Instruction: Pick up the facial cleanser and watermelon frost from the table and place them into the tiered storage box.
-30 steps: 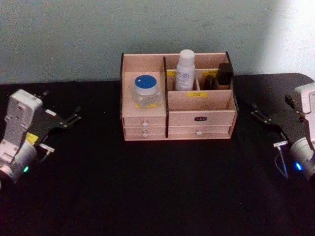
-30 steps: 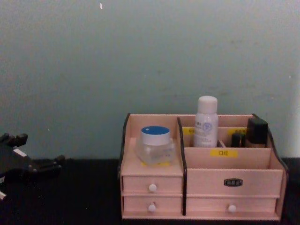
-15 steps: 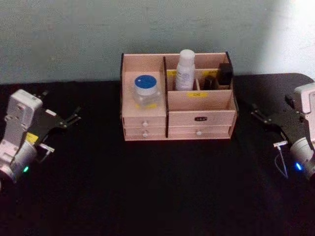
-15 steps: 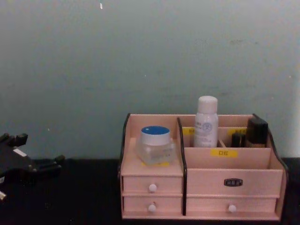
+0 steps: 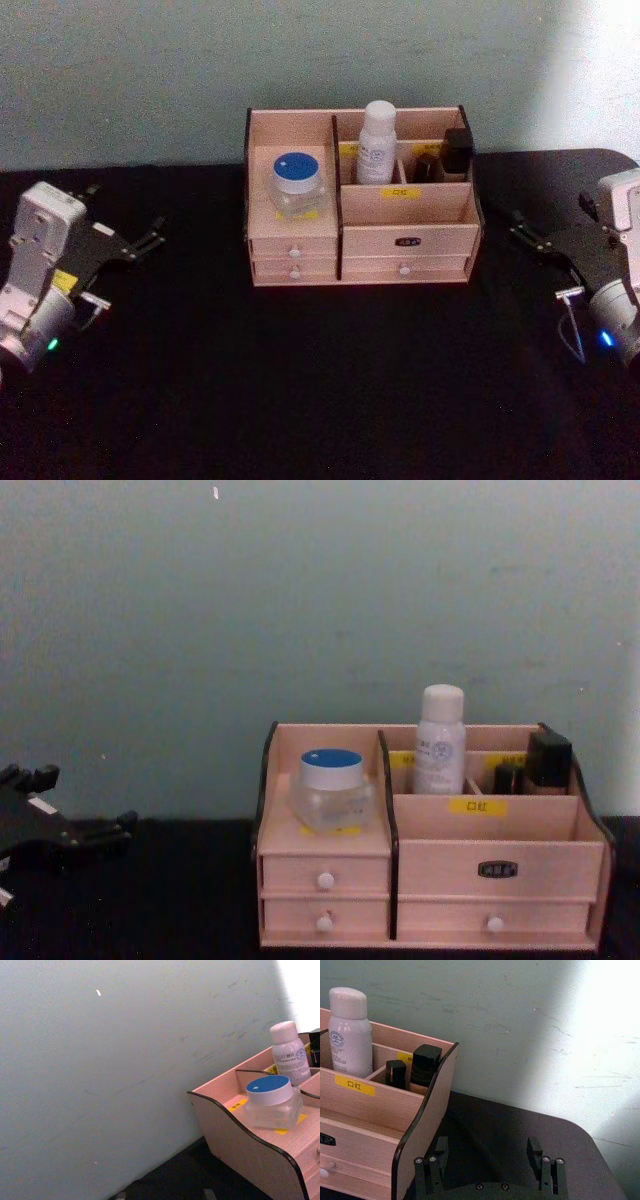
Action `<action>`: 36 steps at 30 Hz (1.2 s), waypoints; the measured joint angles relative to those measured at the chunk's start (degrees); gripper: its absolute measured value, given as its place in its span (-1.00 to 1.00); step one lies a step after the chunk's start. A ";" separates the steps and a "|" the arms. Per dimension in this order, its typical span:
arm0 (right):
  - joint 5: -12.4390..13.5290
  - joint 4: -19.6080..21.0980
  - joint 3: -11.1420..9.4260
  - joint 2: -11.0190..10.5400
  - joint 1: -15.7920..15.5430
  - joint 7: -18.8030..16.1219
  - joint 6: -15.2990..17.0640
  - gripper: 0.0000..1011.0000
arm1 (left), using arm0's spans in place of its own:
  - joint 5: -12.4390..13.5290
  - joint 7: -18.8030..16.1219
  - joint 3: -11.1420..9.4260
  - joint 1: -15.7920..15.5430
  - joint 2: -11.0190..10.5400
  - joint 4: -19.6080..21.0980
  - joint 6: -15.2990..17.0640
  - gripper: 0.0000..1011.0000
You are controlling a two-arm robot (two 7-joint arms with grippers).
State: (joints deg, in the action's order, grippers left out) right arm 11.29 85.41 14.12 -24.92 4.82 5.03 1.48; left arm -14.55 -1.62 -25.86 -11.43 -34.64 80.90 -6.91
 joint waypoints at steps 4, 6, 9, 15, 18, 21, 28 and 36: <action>0.00 0.00 0.00 0.00 0.00 0.00 0.00 0.98 | 0.00 0.00 0.00 0.00 0.00 0.00 0.00 0.98; 0.00 0.00 0.00 0.00 0.00 0.00 0.00 0.98 | 0.00 0.00 0.00 0.00 0.00 0.00 0.00 0.98; 0.00 0.00 0.00 0.00 0.00 0.00 0.00 0.98 | 0.00 0.00 0.00 0.00 0.00 0.00 0.00 0.98; 0.00 0.00 0.00 0.00 0.00 0.00 0.00 0.98 | 0.00 0.00 0.00 0.00 0.00 0.00 0.00 0.98; 0.00 0.00 0.00 0.00 0.00 0.00 0.00 0.98 | 0.00 0.00 0.00 0.00 0.00 0.00 0.00 0.98; 0.00 0.00 0.00 0.00 0.00 0.00 0.00 0.98 | 0.00 0.00 0.00 0.00 0.00 0.00 0.00 0.98; 0.00 0.00 0.00 0.00 0.00 0.00 0.00 0.98 | 0.00 0.00 0.00 0.00 0.00 0.00 0.00 0.98; 0.00 0.00 0.00 0.00 0.00 0.00 0.00 0.98 | 0.00 0.00 0.00 0.00 0.00 0.00 0.00 0.98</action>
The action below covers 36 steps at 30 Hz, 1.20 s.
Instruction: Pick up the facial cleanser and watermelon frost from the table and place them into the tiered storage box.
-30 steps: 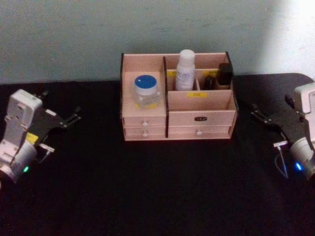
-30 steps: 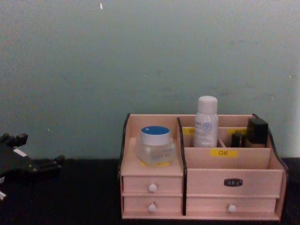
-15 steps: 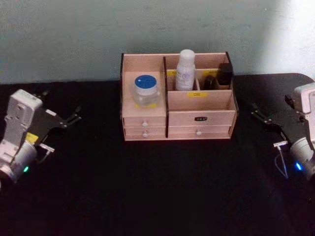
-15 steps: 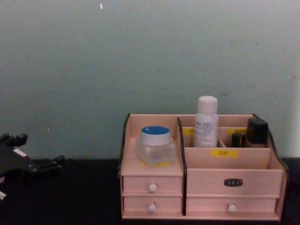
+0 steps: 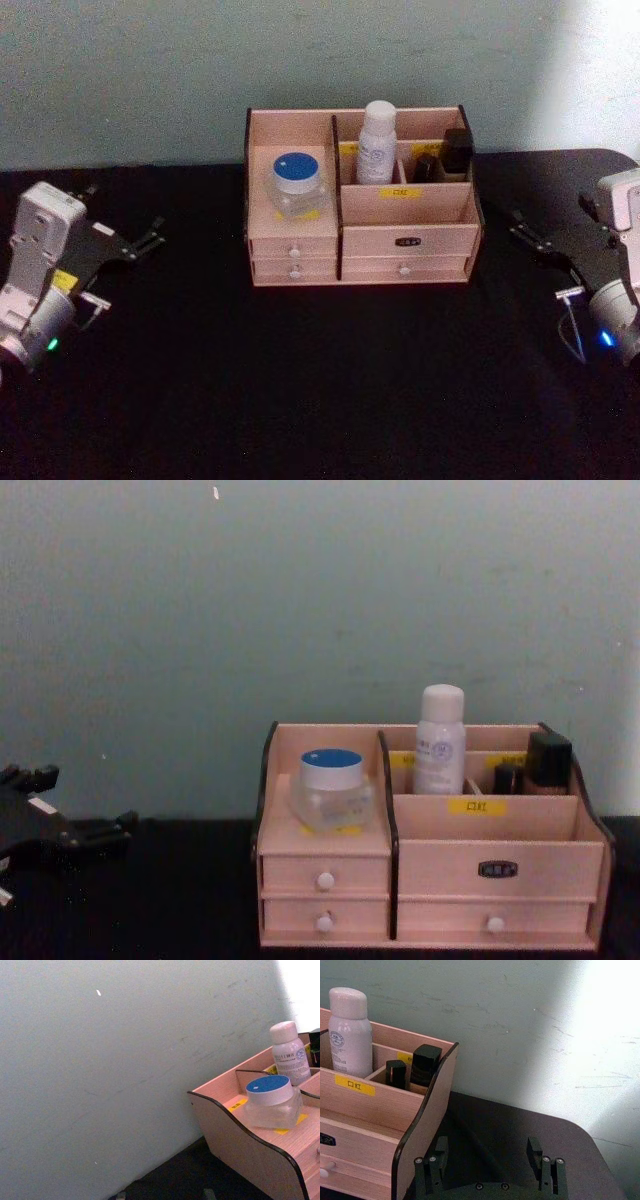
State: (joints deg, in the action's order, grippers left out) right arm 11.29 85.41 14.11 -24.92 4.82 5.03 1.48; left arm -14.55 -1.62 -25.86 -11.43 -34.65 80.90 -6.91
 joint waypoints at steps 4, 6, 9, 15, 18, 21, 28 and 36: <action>0.00 0.00 0.00 0.00 0.00 0.00 0.00 0.98 | 0.00 0.00 0.00 0.00 0.00 0.00 0.00 0.98; 0.00 0.00 0.00 0.00 0.00 0.00 0.00 0.98 | 0.00 0.00 0.00 0.00 0.00 0.00 0.00 0.98; 0.00 0.00 0.00 0.00 0.00 0.00 0.00 0.98 | 0.00 0.00 0.00 0.00 0.00 0.00 0.00 0.98; 0.00 0.00 0.00 0.00 0.00 0.00 0.00 0.98 | 0.00 0.00 0.00 0.00 0.00 0.00 0.00 0.98; 0.00 0.00 0.00 0.00 0.00 0.00 0.00 0.98 | 0.00 0.00 0.00 0.00 0.00 0.00 0.00 0.98; 0.00 0.00 0.00 0.00 0.00 0.00 0.00 0.98 | 0.00 0.00 0.00 0.00 0.00 0.00 0.00 0.98; 0.00 0.00 0.00 0.00 0.00 0.00 0.00 0.98 | 0.00 0.00 0.00 0.00 0.00 0.00 0.00 0.98; 0.00 0.00 0.00 0.00 0.00 0.00 0.00 0.98 | 0.00 0.00 0.00 0.00 0.00 0.00 0.00 0.98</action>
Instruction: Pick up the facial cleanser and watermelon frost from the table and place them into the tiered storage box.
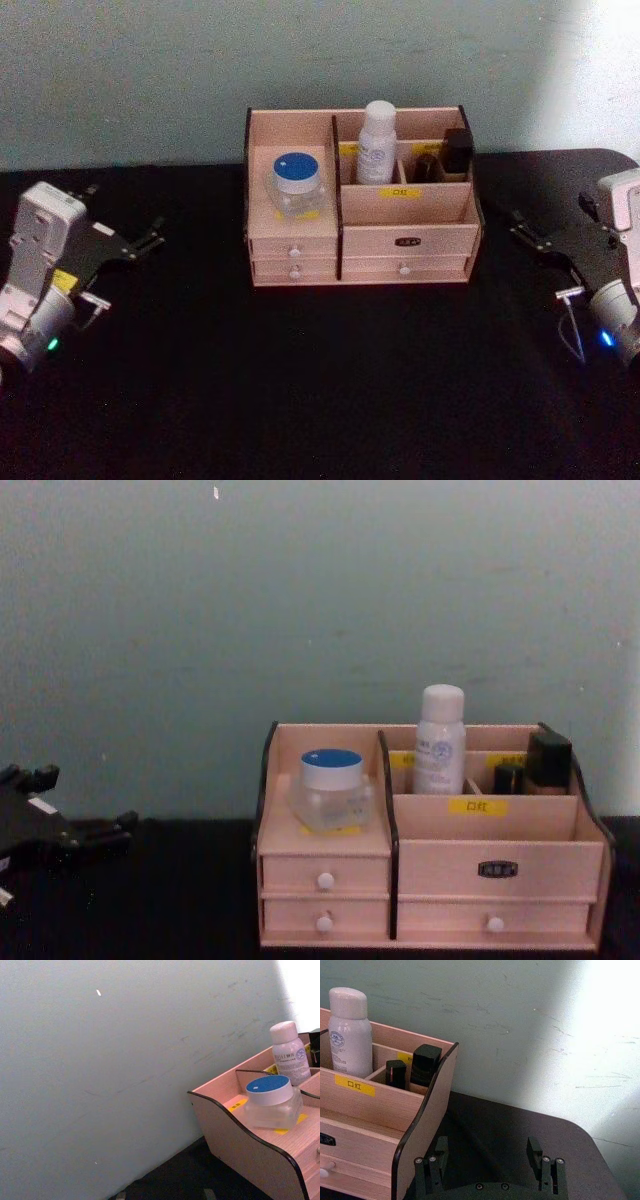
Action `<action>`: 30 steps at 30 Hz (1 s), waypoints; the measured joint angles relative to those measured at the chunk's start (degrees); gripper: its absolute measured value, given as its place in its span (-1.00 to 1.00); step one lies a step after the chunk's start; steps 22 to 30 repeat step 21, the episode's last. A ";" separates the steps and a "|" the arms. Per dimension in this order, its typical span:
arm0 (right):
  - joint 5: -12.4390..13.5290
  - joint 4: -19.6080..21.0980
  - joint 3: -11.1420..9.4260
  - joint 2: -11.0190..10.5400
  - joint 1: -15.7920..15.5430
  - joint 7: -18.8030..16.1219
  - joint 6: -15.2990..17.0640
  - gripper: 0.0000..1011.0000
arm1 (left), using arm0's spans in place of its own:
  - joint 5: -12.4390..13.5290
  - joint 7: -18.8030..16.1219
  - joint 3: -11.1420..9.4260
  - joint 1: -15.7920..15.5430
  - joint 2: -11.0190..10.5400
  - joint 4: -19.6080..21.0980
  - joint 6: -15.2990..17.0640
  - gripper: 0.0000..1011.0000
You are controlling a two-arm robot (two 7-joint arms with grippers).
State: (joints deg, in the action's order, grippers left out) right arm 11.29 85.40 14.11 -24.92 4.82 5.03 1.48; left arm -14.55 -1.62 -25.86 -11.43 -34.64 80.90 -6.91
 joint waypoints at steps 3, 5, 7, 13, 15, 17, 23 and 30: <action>0.00 0.00 0.00 0.00 0.00 0.00 0.00 0.98 | 0.00 0.00 0.00 0.00 0.00 0.00 0.00 0.98; 0.00 0.00 0.00 0.00 0.00 0.00 0.00 0.98 | 0.00 0.00 0.00 0.00 0.00 0.00 0.00 0.98; 0.00 0.00 0.00 0.00 0.00 0.00 0.00 0.98 | 0.00 0.00 0.00 -0.01 0.00 0.00 0.00 0.98; 0.00 0.00 0.00 0.00 0.00 0.00 0.00 0.98 | 0.00 0.00 0.00 0.00 0.00 0.00 0.00 0.98; 0.00 0.00 0.00 0.00 0.00 0.00 0.00 0.98 | 0.00 0.00 0.00 0.00 0.00 0.00 0.00 0.98; 0.00 0.00 0.00 0.00 0.00 0.00 0.00 0.98 | 0.00 0.00 0.00 0.00 0.00 0.00 0.00 0.98; 0.00 0.00 0.00 0.00 0.00 0.00 0.00 0.98 | 0.00 0.00 0.00 0.00 0.00 0.00 0.00 0.98; 0.00 0.00 0.00 0.00 0.00 0.00 0.00 0.98 | 0.00 0.00 0.00 0.00 0.00 0.00 0.00 0.98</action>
